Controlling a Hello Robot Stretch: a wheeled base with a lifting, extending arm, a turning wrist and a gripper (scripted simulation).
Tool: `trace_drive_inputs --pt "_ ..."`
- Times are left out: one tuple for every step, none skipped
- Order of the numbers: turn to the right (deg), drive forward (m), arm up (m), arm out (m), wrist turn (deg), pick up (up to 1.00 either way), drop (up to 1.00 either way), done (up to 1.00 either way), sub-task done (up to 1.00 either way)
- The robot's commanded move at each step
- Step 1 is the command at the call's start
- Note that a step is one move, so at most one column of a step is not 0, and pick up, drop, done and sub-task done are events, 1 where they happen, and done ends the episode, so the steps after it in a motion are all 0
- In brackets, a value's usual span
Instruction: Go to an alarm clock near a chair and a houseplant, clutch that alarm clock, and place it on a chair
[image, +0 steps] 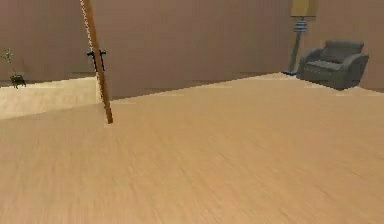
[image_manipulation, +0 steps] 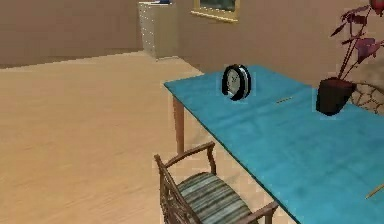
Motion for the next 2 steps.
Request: trace_drive_inputs --pt "0.0 0.35 0.00 0.00 0.0 0.00 0.00 0.00 0.00" --pt "45.0 0.00 0.00 0.00 0.0 0.00 0.00 0.00 0.00"
